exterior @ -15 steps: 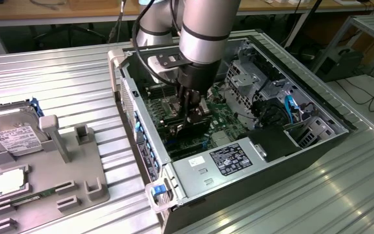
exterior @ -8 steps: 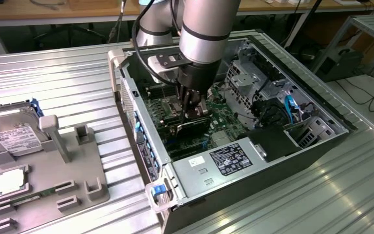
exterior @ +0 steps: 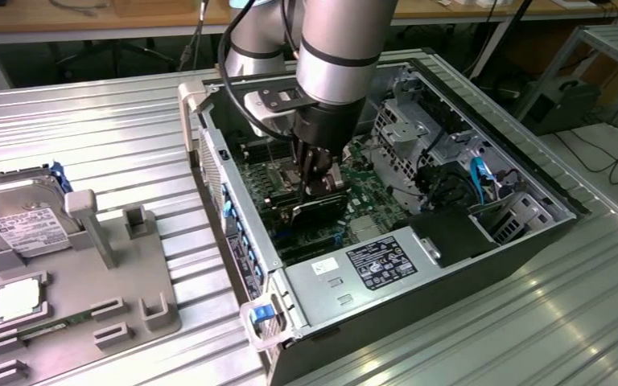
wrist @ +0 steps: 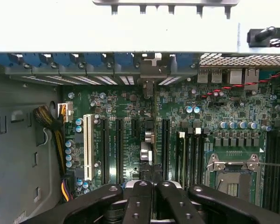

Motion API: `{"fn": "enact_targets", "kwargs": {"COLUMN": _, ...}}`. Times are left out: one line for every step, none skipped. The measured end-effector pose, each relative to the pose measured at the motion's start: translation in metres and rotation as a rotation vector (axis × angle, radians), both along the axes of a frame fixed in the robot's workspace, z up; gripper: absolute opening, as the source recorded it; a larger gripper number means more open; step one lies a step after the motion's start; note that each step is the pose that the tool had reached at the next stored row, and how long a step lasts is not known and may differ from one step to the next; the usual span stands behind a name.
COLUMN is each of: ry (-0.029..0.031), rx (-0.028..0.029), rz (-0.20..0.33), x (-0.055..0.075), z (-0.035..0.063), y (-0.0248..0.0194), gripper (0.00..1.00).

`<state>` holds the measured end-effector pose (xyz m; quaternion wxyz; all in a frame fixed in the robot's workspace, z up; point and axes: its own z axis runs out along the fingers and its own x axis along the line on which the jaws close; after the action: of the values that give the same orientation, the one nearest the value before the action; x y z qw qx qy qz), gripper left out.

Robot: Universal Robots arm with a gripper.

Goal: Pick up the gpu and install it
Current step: 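Insert the gpu into the slot, then press down on the gpu until it lock into place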

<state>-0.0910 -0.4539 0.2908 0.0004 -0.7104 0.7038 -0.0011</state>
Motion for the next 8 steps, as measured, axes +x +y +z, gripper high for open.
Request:
{"fn": "enact_targets", "kwargs": {"ry": 0.0000, "rx": 0.0000, "rz": 0.000, "x": 0.0000, "z": 0.0000, "y": 0.0000, "gripper": 0.11}}
{"fn": "enact_targets", "kwargs": {"ry": 0.0000, "rx": 0.0001, "rz": 0.000, "x": 0.0000, "z": 0.0000, "y": 0.0000, "gripper": 0.11}}
{"fn": "enact_targets", "kwargs": {"ry": 0.0000, "rx": 0.0000, "rz": 0.000, "x": 0.0000, "z": 0.0000, "y": 0.0000, "gripper": 0.11}}
{"fn": "enact_targets", "kwargs": {"ry": 0.0000, "rx": 0.0000, "rz": 0.000, "x": 0.0000, "z": 0.0000, "y": 0.0000, "gripper": 0.11}}
{"fn": "enact_targets", "kwargs": {"ry": 0.0000, "rx": 0.0000, "rz": 0.000, "x": 0.0000, "z": 0.0000, "y": 0.0000, "gripper": 0.11}}
{"fn": "enact_targets", "kwargs": {"ry": 0.0000, "rx": 0.0000, "rz": 0.000, "x": 0.0000, "z": 0.0000, "y": 0.0000, "gripper": 0.11}}
{"fn": "enact_targets", "kwargs": {"ry": 0.0000, "rx": 0.0001, "rz": 0.000, "x": 0.0000, "z": 0.0000, "y": 0.0000, "gripper": 0.11}}
{"fn": "enact_targets", "kwargs": {"ry": 0.0000, "rx": 0.0000, "rz": 0.000, "x": 0.0000, "z": 0.0000, "y": 0.0000, "gripper": 0.11}}
